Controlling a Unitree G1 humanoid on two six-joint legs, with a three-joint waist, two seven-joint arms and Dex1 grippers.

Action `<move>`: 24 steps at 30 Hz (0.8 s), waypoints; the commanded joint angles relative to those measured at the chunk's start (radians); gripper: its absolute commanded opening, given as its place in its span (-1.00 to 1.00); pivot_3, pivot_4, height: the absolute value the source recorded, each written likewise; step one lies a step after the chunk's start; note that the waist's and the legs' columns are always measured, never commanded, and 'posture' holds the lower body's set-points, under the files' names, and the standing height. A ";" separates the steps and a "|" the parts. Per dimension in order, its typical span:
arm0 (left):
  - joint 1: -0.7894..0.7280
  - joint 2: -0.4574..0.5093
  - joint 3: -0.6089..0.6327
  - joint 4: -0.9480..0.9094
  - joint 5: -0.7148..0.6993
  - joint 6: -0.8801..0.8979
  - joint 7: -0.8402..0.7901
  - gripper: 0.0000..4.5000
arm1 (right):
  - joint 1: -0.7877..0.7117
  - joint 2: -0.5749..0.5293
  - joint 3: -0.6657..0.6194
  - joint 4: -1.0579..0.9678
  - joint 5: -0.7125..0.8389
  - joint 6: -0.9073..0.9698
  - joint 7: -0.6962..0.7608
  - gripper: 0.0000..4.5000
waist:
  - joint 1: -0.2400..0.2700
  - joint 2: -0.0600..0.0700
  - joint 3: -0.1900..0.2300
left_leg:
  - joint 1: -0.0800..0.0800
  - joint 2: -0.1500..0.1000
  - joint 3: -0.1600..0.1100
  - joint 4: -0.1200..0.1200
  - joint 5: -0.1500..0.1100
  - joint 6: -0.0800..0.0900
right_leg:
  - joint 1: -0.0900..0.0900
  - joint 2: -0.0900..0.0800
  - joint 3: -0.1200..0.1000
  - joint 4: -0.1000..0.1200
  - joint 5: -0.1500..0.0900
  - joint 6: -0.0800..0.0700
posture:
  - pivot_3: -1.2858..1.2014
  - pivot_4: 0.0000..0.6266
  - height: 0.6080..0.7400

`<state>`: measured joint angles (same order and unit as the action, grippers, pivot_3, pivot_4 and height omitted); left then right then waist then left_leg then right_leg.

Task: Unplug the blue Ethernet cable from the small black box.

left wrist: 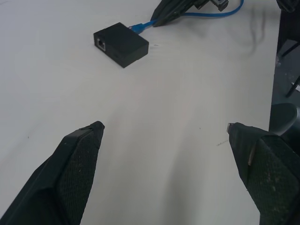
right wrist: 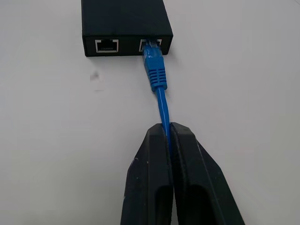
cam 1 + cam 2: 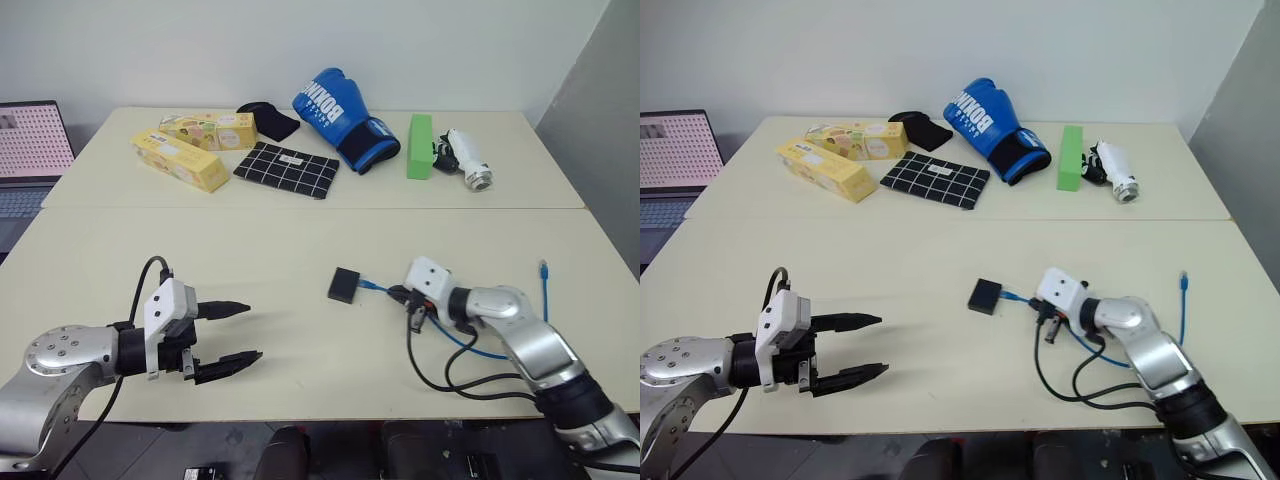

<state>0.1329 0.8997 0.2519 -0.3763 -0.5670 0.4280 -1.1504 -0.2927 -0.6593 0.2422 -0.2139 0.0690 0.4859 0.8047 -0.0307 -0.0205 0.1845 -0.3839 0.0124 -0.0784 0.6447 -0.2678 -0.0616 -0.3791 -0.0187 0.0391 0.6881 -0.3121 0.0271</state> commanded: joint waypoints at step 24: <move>-0.003 -0.028 -0.049 0.013 0.007 -0.052 -0.003 1.00 | -0.106 0.132 0.043 0.050 0.006 0.113 -0.042 -0.28 | -0.002 0.000 0.000 | 0.001 0.000 0.000 0.000 0.000 0.000 | -0.001 0.001 0.000 0.000 0.000 0.000 | 0.03 -0.52 1.00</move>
<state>0.1335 0.8819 0.1974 -0.3712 -0.5610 0.3969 -1.1498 -0.3844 -0.5181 0.2814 -0.1630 0.0917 0.6104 0.7628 -0.0329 -0.0204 0.1847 -0.3832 0.0127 -0.0785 0.6446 -0.2678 -0.0617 -0.3796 -0.0178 0.0394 0.6886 -0.3121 0.0270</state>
